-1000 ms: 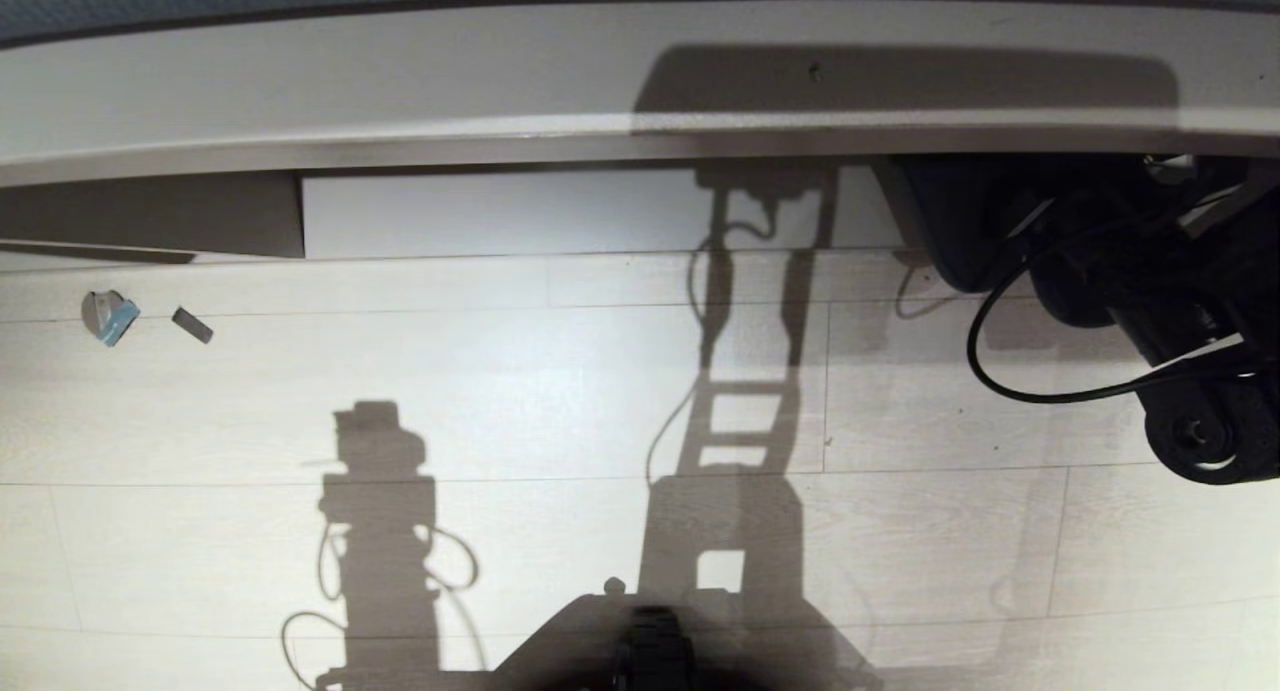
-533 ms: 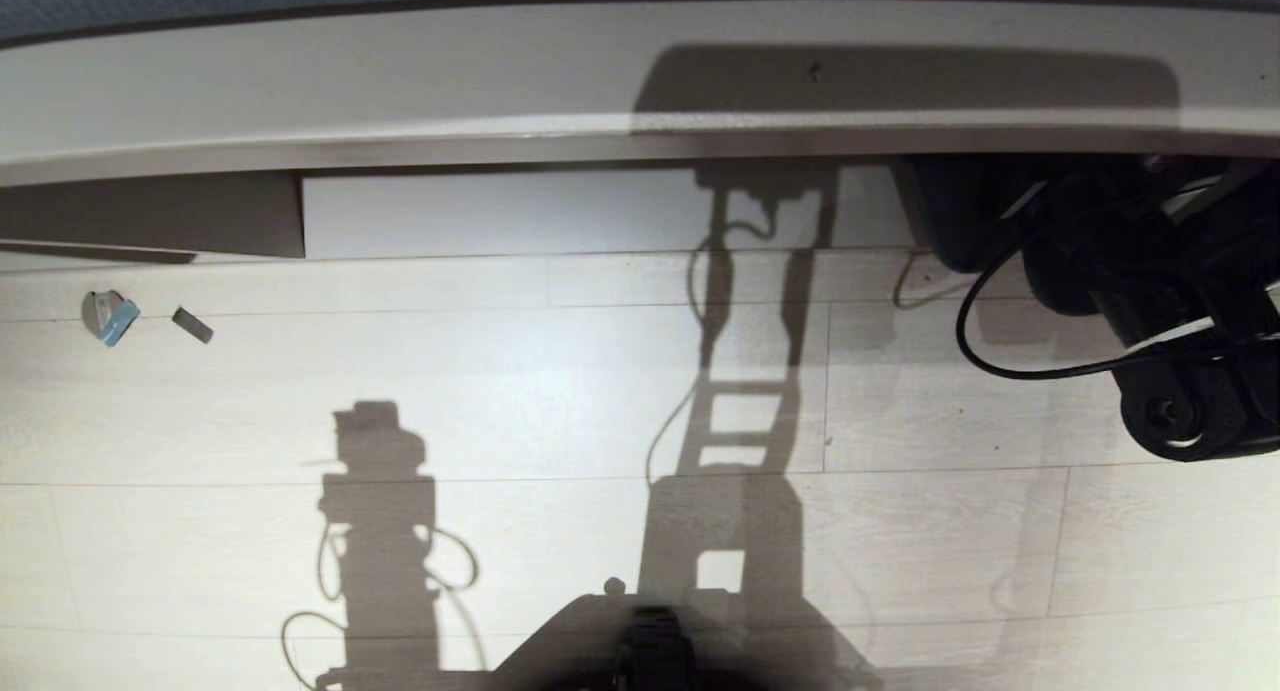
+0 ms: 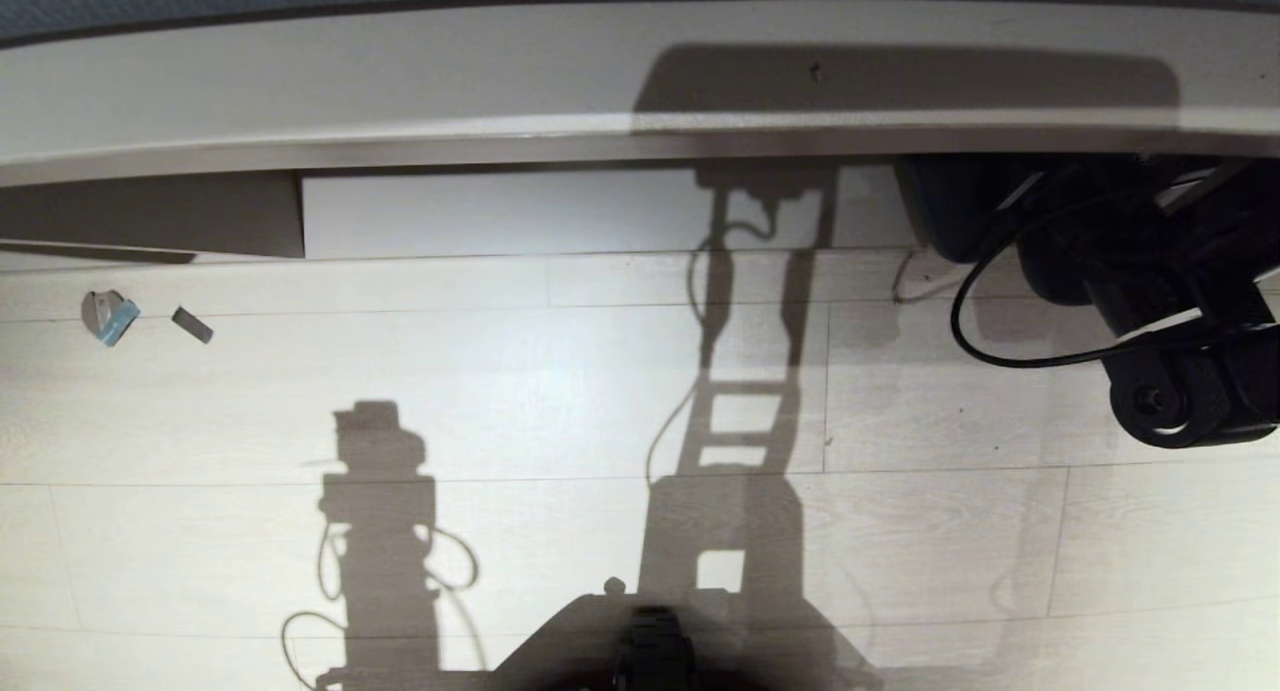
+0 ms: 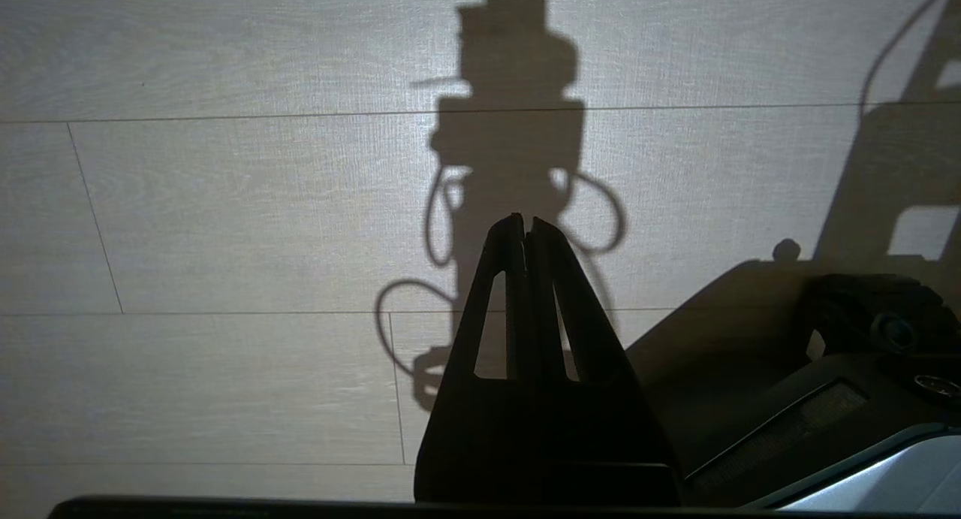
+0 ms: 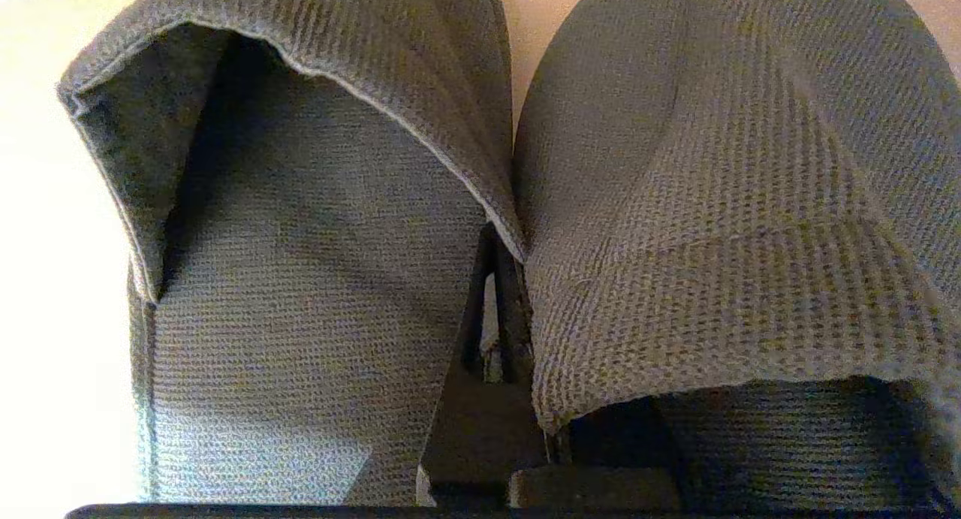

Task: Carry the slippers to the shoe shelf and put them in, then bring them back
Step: Place the slippers into the shoe cabinet

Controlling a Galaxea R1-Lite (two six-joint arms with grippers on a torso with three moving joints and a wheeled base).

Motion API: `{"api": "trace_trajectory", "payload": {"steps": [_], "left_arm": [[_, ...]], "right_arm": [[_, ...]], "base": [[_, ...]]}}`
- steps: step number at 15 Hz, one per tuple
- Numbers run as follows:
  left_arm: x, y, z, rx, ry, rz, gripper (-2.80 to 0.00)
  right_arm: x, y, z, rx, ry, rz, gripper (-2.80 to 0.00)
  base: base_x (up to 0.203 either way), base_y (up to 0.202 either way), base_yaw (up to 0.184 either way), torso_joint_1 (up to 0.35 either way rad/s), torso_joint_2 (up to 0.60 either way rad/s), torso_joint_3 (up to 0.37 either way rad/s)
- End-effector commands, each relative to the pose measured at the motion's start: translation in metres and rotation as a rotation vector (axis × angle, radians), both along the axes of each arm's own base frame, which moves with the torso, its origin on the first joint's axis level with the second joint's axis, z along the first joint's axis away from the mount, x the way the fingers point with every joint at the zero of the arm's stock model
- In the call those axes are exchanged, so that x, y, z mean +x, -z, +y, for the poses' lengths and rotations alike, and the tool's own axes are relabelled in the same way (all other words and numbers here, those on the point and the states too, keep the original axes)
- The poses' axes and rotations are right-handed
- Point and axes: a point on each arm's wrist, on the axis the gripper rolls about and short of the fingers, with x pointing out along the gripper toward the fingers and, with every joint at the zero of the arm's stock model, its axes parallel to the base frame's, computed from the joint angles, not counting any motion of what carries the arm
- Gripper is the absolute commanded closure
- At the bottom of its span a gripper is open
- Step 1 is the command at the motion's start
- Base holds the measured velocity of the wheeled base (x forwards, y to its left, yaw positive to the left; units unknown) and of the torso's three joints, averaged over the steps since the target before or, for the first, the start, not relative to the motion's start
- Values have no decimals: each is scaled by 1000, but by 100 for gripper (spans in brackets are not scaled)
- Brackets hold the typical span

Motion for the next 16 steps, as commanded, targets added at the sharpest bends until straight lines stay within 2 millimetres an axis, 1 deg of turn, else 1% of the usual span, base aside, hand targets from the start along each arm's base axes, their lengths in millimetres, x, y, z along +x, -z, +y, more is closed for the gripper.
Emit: {"api": "trace_trajectory", "payload": {"steps": [1,3,5,7,11,16], "left_arm": [[0,0,0,0,-1,0,0],[0,0,0,0,-1,0,0],[0,0,0,0,-1,0,0],[0,0,0,0,-1,0,0],[0,0,0,0,-1,0,0],[0,0,0,0,-1,0,0]], "right_arm": [[3,-5,0,0,-3,-31,0],[13,-3,1,-1,-2,-39,0],[13,-4,1,-1,-2,-42,0],[15,-9,1,-4,-10,-66,0],[19,-14,1,-1,-22,-88,0],[19,-12,1,-2,-21,-83,0]], "base": [[0,0,0,0,0,0],[0,0,0,0,0,0],[0,0,0,0,0,0],[0,0,0,0,0,0],[0,0,0,0,0,0],[0,0,0,0,0,0]]}}
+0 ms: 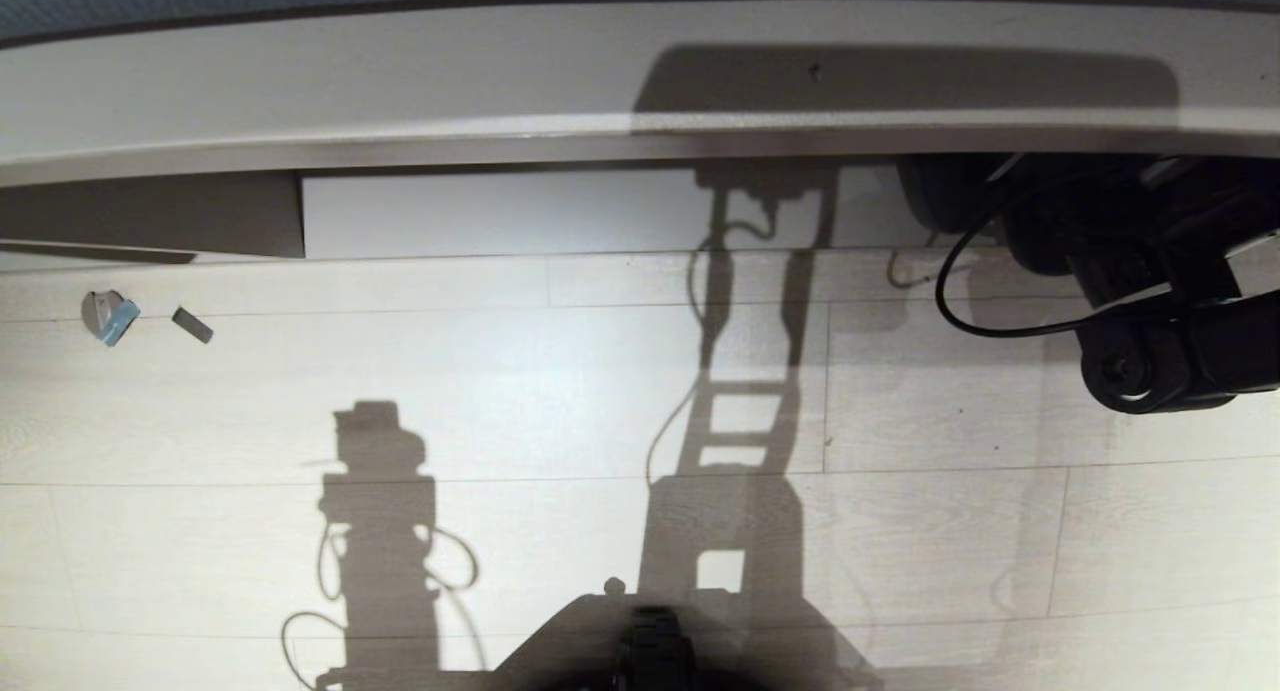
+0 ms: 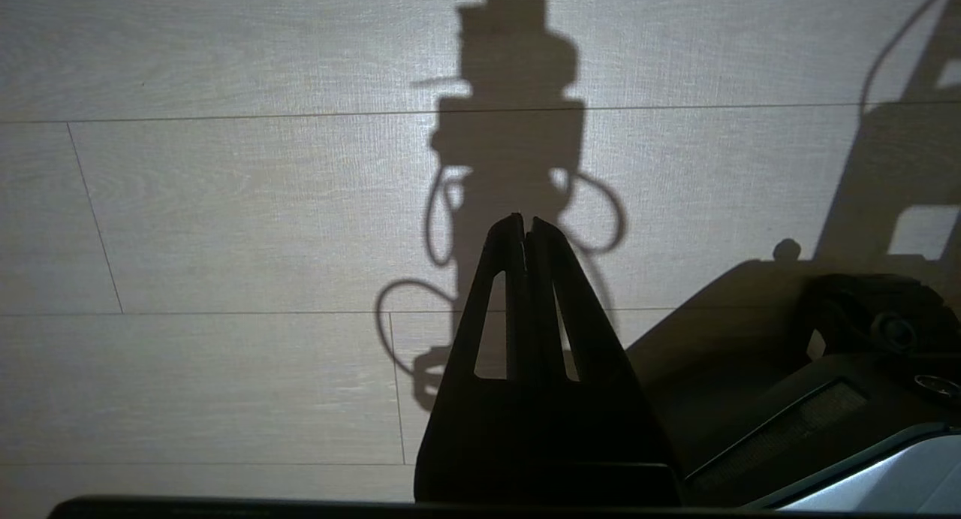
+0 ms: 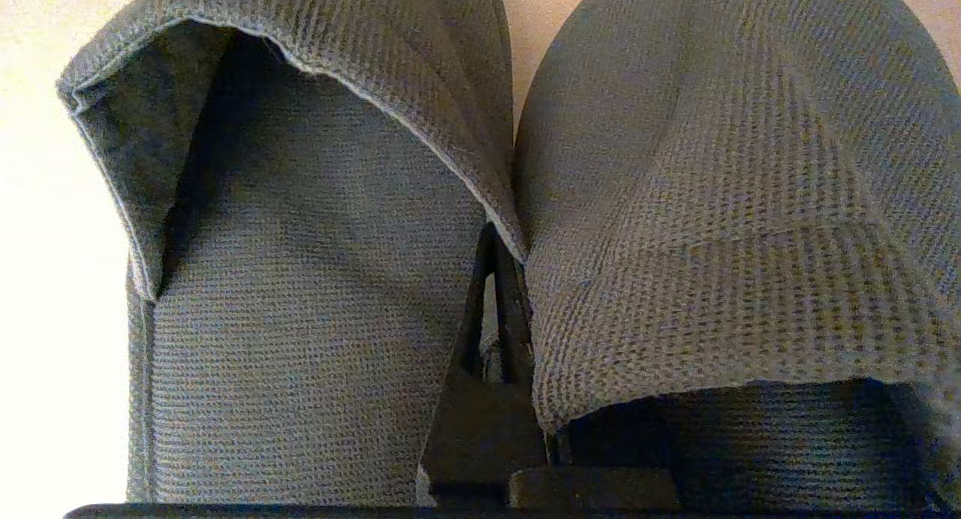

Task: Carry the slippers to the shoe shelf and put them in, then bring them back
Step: Place the slippers into the shoe cabinet

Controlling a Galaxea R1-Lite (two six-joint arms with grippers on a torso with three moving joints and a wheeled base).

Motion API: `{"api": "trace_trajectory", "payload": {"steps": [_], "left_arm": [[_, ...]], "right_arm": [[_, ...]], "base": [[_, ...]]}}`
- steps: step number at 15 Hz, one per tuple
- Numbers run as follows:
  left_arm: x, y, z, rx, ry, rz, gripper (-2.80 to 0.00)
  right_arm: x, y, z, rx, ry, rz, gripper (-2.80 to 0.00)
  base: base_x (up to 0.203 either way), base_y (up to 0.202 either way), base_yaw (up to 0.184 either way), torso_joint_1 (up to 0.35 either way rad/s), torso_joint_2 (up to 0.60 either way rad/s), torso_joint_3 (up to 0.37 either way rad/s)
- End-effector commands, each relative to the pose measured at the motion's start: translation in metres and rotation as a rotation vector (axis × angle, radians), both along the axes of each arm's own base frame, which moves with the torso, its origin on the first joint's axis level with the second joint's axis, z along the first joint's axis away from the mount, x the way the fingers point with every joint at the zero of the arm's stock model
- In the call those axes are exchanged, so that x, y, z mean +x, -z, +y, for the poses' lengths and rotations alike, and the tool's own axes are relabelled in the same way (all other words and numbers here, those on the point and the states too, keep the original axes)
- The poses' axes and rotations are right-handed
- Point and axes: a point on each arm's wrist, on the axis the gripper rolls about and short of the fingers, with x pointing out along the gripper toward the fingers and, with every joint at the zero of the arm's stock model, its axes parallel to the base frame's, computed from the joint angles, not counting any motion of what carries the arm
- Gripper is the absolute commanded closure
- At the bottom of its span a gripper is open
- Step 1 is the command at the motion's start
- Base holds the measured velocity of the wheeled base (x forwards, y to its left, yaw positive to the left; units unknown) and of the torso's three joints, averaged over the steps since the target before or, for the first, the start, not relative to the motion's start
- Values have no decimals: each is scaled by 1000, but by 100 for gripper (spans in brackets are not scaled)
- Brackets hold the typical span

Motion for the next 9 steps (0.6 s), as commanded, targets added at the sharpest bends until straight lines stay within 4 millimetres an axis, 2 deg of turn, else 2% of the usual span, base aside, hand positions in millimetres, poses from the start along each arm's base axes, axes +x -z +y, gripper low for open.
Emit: {"api": "trace_trajectory", "payload": {"steps": [1,4,5,9], "left_arm": [[0,0,0,-1,-1,0,0],[0,0,0,-1,-1,0,0],[0,0,0,-1,-1,0,0],[0,0,0,-1,-1,0,0]], "right_arm": [[-1,-1,0,-1,-1,-10,0],[-1,0,0,-1,-3,-5,0],[-1,0,0,0,-2,-5,-280],[-2,-1,0,-3,-1,-8,-280]], "base": [[0,0,0,0,0,0],[0,0,0,0,0,0],[0,0,0,0,0,0],[0,0,0,0,0,0]]}}
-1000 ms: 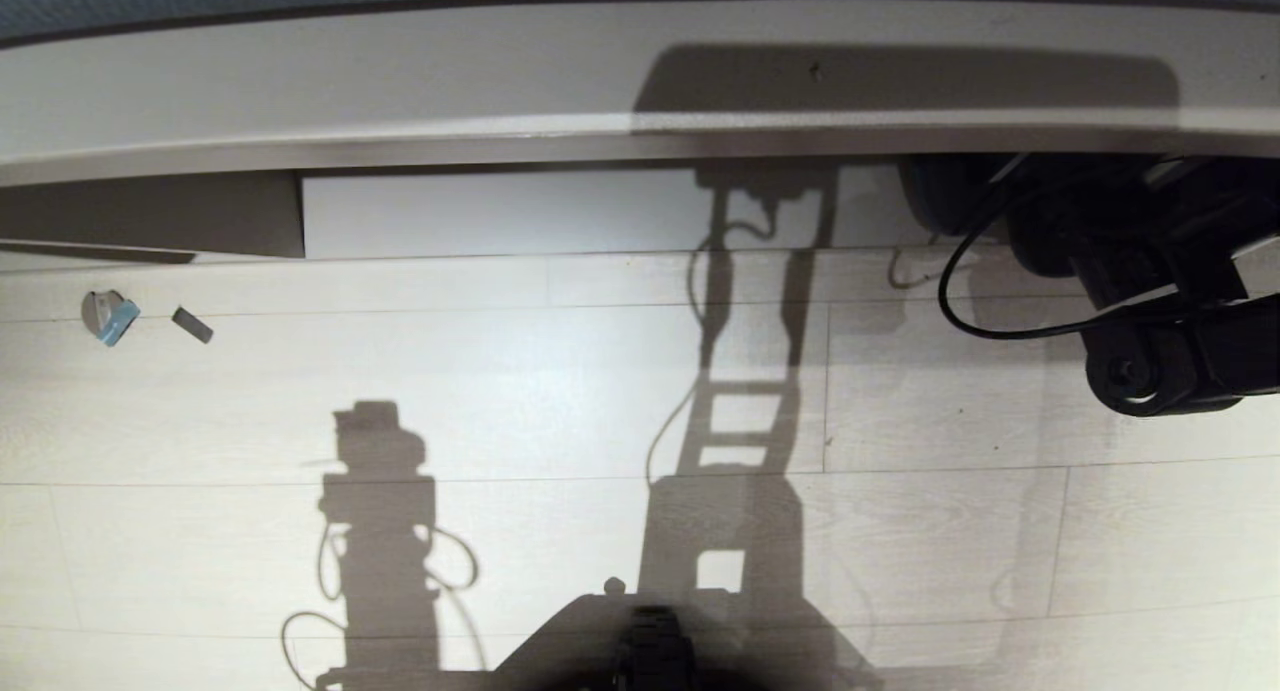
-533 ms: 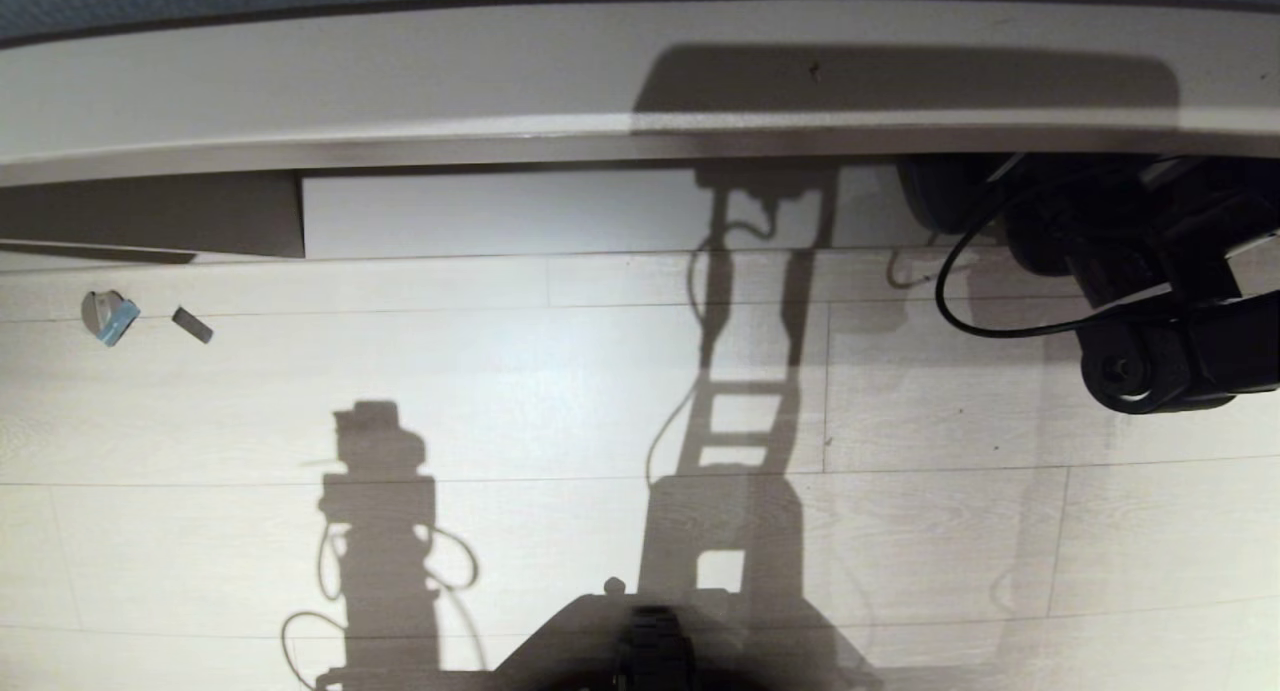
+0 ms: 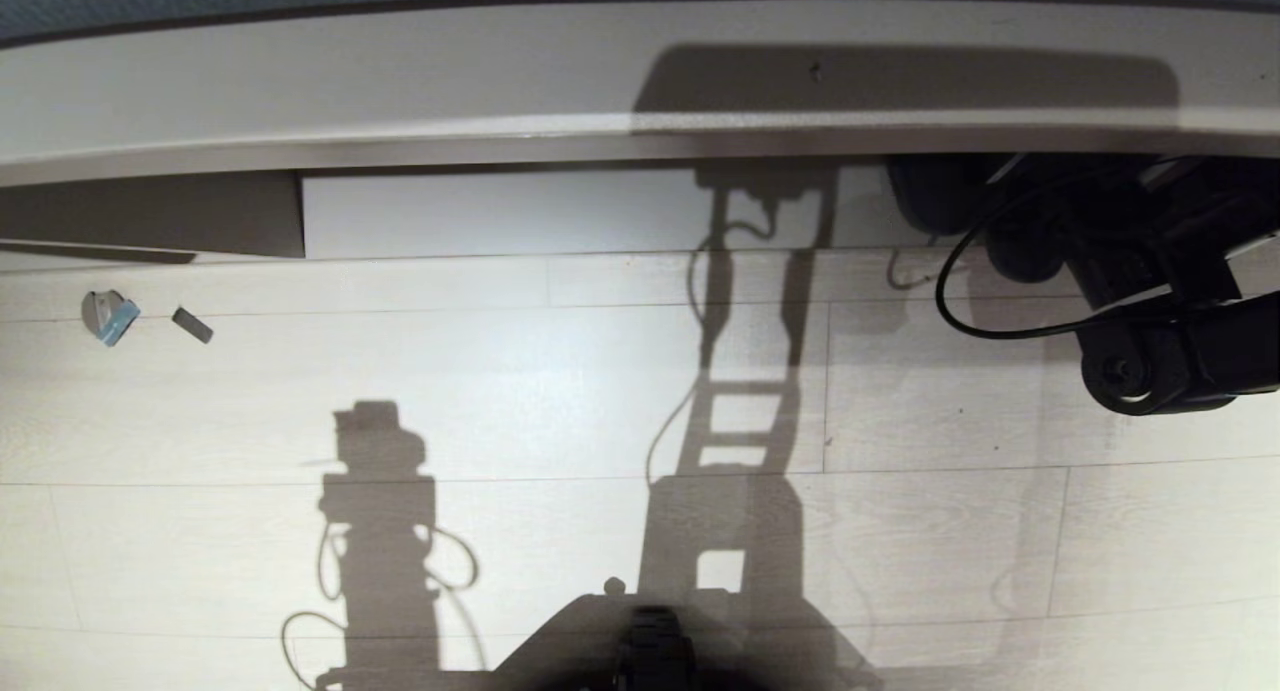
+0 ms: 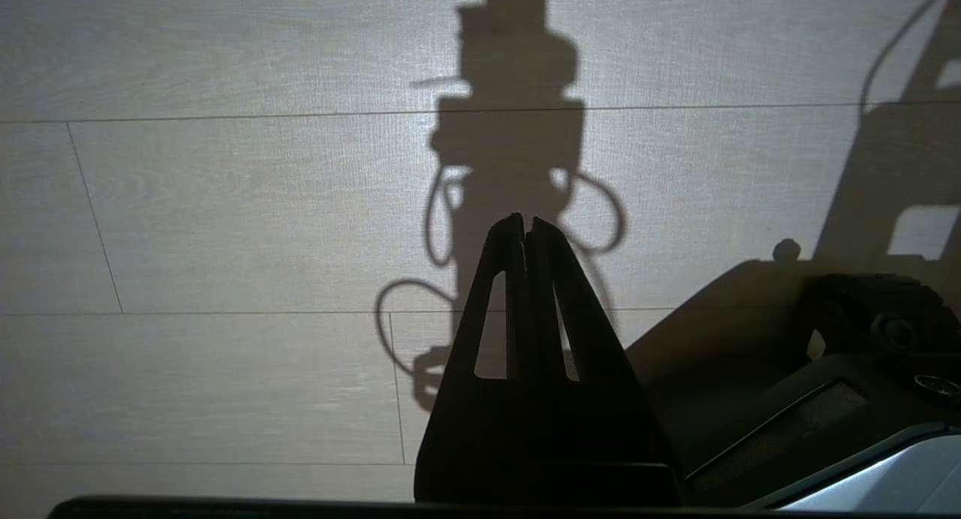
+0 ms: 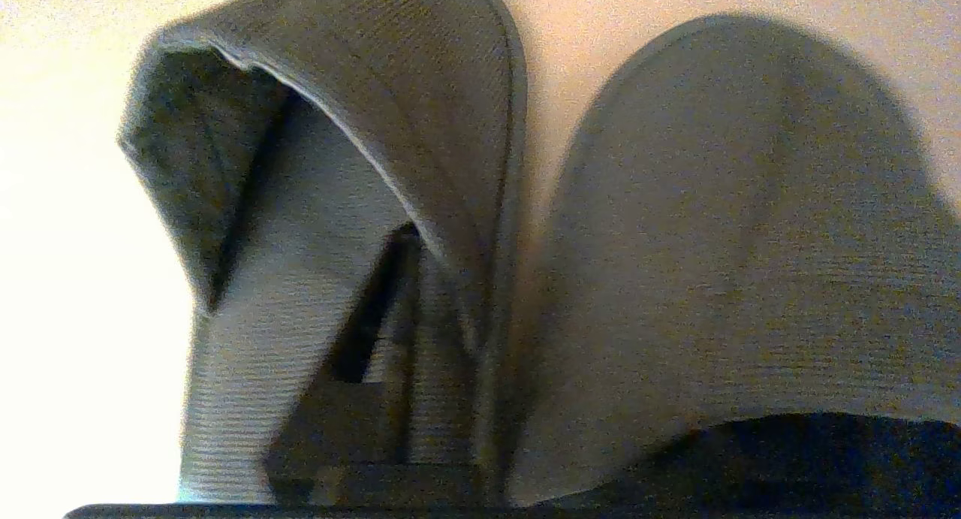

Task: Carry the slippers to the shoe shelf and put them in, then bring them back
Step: Place the slippers into the shoe cabinet

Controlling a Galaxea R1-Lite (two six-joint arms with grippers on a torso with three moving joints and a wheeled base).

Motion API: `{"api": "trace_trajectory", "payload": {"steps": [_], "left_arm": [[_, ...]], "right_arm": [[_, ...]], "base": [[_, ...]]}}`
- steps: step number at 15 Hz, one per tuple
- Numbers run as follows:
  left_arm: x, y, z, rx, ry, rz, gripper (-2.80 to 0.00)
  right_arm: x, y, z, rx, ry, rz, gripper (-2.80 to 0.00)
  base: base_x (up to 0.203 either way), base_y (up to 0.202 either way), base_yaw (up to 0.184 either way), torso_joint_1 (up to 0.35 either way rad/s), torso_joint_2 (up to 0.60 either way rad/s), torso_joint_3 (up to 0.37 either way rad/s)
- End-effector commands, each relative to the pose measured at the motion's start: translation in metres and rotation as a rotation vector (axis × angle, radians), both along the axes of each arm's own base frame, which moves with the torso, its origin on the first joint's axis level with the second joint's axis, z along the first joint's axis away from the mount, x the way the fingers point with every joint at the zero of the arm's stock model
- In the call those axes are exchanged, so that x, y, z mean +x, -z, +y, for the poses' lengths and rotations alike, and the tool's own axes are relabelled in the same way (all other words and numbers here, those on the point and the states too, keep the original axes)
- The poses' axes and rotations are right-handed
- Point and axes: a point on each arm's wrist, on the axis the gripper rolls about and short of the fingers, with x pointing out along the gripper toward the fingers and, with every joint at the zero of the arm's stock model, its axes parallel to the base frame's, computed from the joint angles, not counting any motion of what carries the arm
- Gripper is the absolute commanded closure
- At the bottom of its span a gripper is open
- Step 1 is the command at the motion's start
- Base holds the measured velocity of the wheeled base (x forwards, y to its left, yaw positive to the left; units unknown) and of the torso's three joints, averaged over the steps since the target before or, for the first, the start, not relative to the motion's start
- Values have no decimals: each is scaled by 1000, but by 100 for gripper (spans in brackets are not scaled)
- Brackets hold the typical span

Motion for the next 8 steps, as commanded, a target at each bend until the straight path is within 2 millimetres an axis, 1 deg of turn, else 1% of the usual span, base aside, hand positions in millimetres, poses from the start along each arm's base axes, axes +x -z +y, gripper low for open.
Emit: {"api": "trace_trajectory", "payload": {"steps": [1,8], "left_arm": [[0,0,0,-1,-1,0,0],[0,0,0,-1,-1,0,0]], "right_arm": [[-2,-1,0,-2,-1,-10,-280],[-11,22,1,-48,-48,94,-280]], "base": [[0,0,0,0,0,0],[0,0,0,0,0,0]]}}
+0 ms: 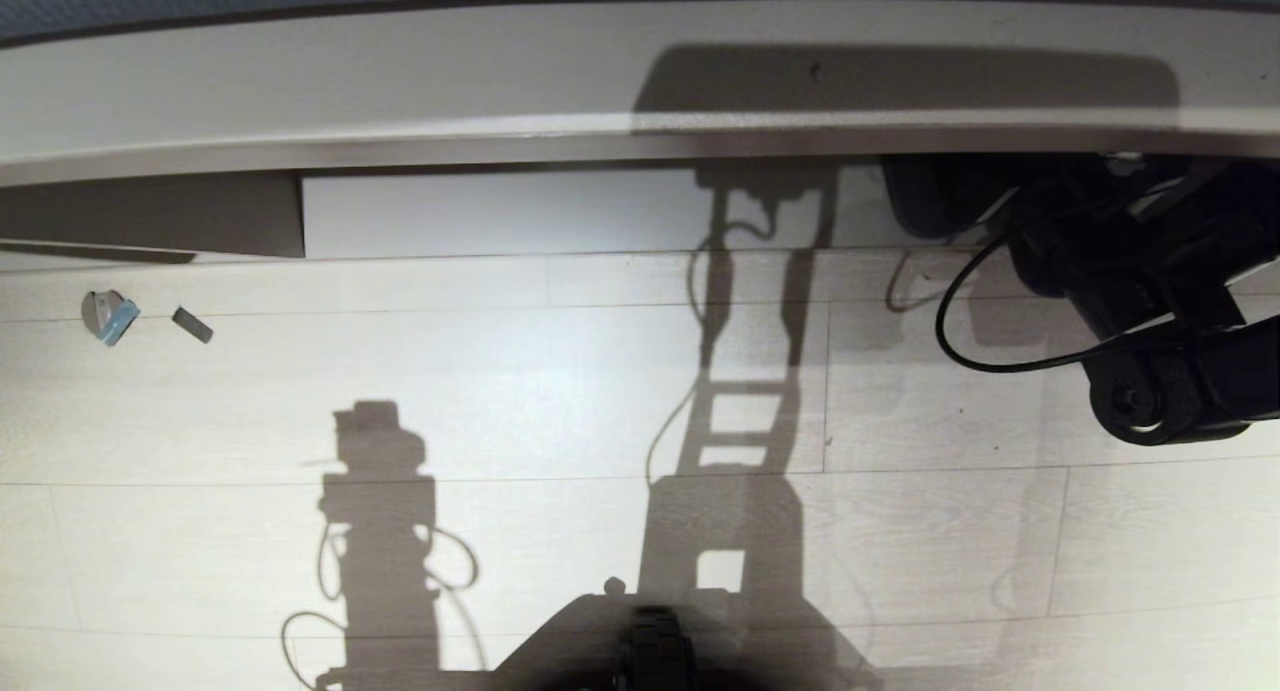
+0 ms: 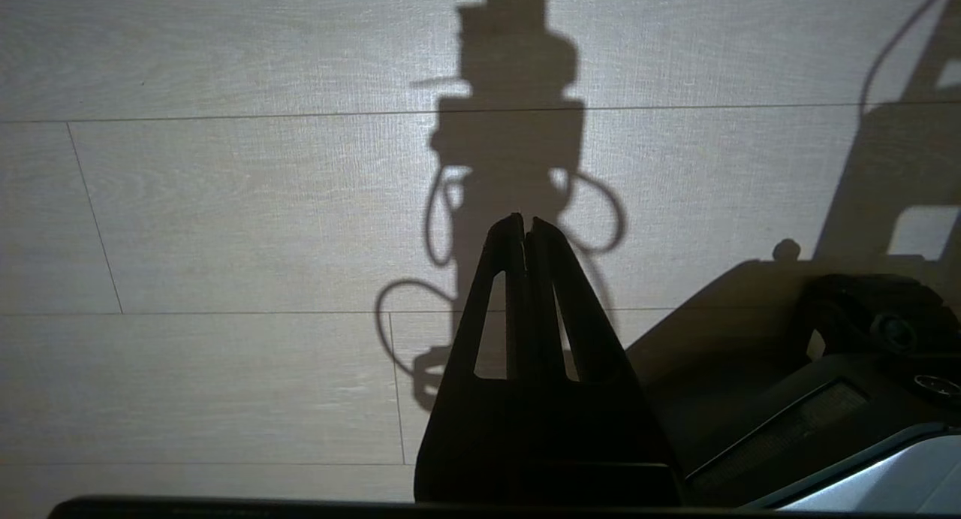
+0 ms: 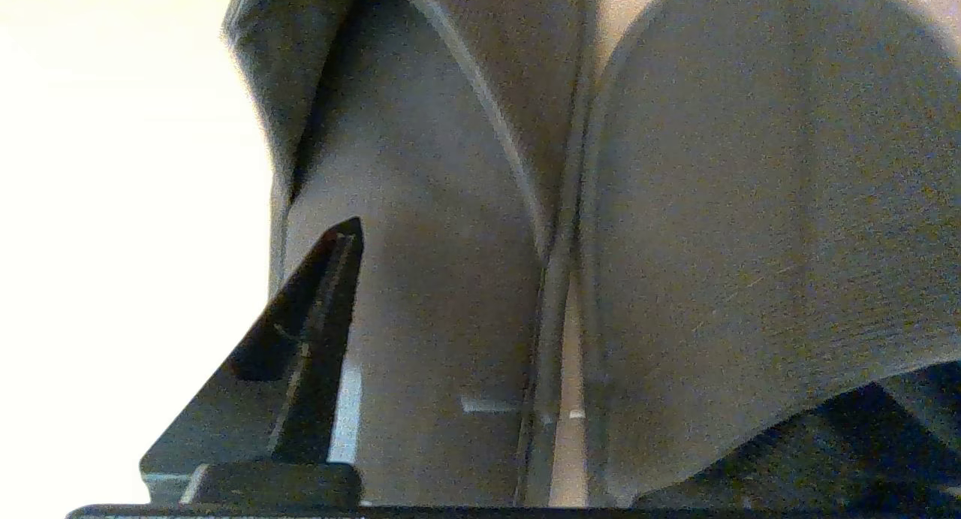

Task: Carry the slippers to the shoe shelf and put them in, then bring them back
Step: Place the slippers into the shoe cabinet

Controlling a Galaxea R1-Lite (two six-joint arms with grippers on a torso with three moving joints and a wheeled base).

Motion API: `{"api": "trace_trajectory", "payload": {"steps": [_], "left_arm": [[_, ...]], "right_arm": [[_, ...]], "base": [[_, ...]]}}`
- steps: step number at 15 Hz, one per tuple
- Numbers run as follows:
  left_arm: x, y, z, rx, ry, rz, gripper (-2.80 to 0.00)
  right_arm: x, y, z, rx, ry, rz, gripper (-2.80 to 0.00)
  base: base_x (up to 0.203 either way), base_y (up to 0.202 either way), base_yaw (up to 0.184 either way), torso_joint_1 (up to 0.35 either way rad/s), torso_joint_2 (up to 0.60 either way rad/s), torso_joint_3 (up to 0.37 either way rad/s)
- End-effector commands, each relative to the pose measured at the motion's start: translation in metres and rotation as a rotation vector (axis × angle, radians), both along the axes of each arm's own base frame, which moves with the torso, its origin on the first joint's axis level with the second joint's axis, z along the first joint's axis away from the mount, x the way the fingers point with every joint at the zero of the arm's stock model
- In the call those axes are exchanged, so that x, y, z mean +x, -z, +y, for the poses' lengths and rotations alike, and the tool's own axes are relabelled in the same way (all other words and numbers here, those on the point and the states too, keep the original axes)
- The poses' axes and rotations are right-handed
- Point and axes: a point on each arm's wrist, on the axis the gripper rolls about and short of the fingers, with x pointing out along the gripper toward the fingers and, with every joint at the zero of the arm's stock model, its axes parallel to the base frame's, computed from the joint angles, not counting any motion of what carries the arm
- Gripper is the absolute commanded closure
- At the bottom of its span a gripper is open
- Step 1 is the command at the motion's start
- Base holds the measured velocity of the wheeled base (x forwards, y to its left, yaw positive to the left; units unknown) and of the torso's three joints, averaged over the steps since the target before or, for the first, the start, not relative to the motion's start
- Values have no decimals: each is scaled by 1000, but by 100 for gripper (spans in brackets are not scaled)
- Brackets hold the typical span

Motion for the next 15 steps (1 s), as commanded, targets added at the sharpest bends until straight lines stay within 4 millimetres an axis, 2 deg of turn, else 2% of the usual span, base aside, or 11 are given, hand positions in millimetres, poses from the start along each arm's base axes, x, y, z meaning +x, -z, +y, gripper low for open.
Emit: {"api": "trace_trajectory", "payload": {"steps": [1,12,15], "left_arm": [[0,0,0,0,0,0,0],[0,0,0,0,0,0,0],[0,0,0,0,0,0,0]], "right_arm": [[-5,0,0,-5,-5,2,-280],[-43,6,0,-78,-13,53,-280],[-40,5,-4,-93,12,38,-280]], "base": [[0,0,0,0,0,0],[0,0,0,0,0,0],[0,0,0,0,0,0]]}}
